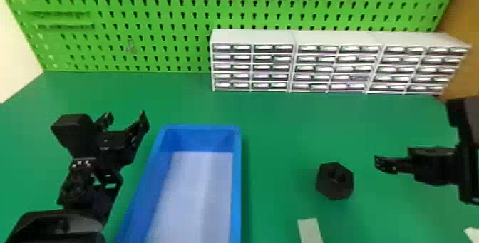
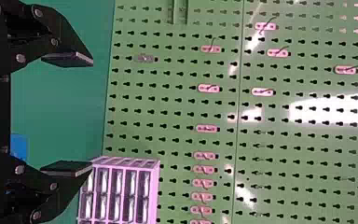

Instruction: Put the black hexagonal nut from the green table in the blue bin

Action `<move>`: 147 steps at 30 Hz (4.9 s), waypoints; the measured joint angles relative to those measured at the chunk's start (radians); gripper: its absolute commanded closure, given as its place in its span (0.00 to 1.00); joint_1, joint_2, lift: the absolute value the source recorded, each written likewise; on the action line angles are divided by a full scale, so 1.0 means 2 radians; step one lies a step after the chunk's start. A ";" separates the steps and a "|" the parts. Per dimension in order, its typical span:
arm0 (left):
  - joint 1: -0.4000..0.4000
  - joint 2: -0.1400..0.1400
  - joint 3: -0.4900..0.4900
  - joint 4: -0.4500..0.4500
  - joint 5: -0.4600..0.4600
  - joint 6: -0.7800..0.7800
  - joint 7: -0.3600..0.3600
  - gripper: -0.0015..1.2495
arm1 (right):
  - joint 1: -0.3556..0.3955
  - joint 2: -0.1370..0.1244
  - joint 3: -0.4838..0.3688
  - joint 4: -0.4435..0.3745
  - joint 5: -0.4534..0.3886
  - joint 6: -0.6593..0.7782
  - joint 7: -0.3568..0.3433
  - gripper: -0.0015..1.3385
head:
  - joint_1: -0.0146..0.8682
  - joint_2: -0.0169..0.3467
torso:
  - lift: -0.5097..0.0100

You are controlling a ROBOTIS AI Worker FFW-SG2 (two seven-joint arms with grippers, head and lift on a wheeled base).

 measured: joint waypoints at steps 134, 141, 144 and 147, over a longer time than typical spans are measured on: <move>-0.015 0.000 -0.013 0.009 -0.006 -0.005 0.001 0.37 | -0.218 -0.030 0.159 0.422 0.104 -0.115 0.032 0.09 | 0.76 0.20 | 0.80; -0.016 0.000 -0.013 0.011 -0.005 -0.008 0.001 0.37 | -0.225 -0.027 0.166 0.437 0.103 -0.119 0.025 0.09 | 0.76 0.20 | 0.80; -0.016 0.000 -0.013 0.012 -0.005 -0.008 0.001 0.37 | -0.229 -0.024 0.168 0.448 0.102 -0.123 0.020 0.09 | 0.76 0.20 | 0.80; -0.017 0.000 -0.014 0.013 -0.005 -0.009 0.001 0.37 | -0.233 -0.021 0.171 0.457 0.099 -0.127 0.014 0.09 | 0.76 0.20 | 0.80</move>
